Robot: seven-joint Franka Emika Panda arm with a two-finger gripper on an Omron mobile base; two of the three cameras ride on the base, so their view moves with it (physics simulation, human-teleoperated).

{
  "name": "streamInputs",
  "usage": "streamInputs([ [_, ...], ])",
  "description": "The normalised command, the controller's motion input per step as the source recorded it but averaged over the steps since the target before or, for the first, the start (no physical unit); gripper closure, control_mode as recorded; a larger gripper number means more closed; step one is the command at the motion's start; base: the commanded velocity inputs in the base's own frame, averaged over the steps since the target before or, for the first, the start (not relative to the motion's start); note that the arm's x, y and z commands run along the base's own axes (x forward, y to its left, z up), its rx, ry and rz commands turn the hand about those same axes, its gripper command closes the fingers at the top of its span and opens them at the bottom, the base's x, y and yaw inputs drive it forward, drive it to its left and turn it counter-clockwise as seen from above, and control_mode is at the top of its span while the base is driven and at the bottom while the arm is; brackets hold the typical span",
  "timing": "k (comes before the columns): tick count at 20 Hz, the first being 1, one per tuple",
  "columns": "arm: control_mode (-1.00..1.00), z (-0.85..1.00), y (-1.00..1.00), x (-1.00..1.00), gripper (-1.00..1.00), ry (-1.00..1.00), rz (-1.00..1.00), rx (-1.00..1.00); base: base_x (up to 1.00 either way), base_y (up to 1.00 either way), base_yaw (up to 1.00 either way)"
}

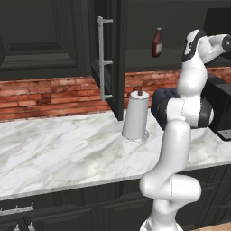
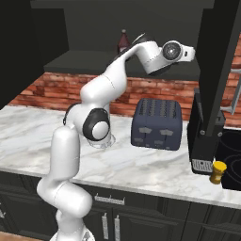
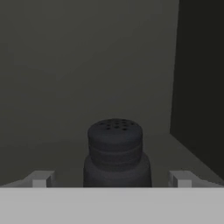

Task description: Collect the turmeric, ketchup, and shaker from the cabinet and place them next to the stove.

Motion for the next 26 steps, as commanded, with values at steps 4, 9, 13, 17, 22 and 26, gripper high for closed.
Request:
streamInputs([
  [4, -1.00, 0.00, 0.00, 0.10, 1.00, 0.02, 0.08, 0.00, 0.00, 0.00, 0.00],
  [9, -1.00, -0.05, 0.00, 0.04, 1.00, 0.00, 0.08, 0.00, 0.00, 0.00, 0.00],
  [13, -1.00, -0.01, 0.00, 0.00, 1.00, 0.00, 0.02, 0.00, 0.00, 0.00, 0.00],
  [17, -1.00, 0.00, 0.00, 0.00, 1.00, 0.00, 0.00, 0.00, 0.00, 0.00, 0.00],
  [22, -1.00, -0.01, 0.00, 0.00, 1.00, 0.00, 0.00, 0.00, 0.00, 0.00, 0.00],
  [26, -1.00, -0.05, -0.05, -0.02, 1.00, 0.00, 0.00, 0.00, 0.00, 0.00, 0.00],
])
